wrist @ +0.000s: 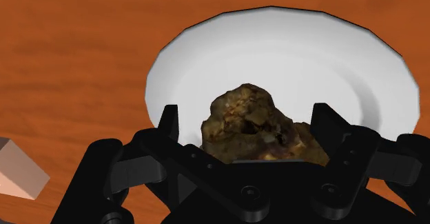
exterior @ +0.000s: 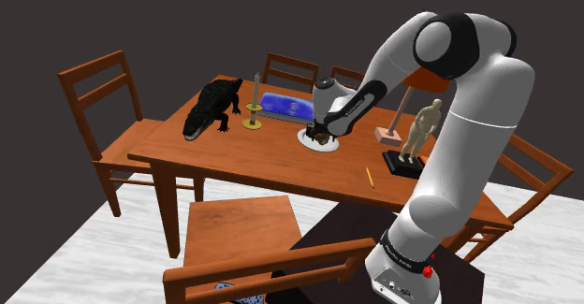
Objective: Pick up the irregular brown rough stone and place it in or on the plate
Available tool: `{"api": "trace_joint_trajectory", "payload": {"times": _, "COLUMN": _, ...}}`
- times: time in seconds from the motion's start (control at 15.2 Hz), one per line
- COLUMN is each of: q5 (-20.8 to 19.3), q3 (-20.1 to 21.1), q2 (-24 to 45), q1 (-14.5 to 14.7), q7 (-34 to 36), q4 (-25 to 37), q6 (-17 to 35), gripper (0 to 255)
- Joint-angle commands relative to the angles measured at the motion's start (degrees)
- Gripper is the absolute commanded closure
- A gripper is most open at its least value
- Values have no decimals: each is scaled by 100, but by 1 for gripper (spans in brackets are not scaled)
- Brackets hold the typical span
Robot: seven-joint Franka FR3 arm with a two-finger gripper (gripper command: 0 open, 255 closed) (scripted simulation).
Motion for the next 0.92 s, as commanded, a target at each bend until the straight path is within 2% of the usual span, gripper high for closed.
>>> {"api": "trace_joint_trajectory", "payload": {"times": 0.0, "q5": -62, "q3": -36, "q2": 237, "q1": -43, "q7": 66, "q4": 72, "q6": 188, "gripper": 0}}
{"api": "trace_joint_trajectory", "payload": {"times": 0.53, "q5": -62, "q3": -35, "q2": 236, "q1": -43, "q7": 65, "q4": 72, "q6": 187, "gripper": 0}}
{"api": "trace_joint_trajectory", "payload": {"times": 0.59, "q5": -62, "q3": -35, "q2": 236, "q1": -43, "q7": 65, "q4": 72, "q6": 187, "gripper": 255}}
{"api": "trace_joint_trajectory", "payload": {"times": 0.86, "q5": -62, "q3": -36, "q2": 237, "q1": -43, "q7": 66, "q4": 72, "q6": 188, "gripper": 255}}
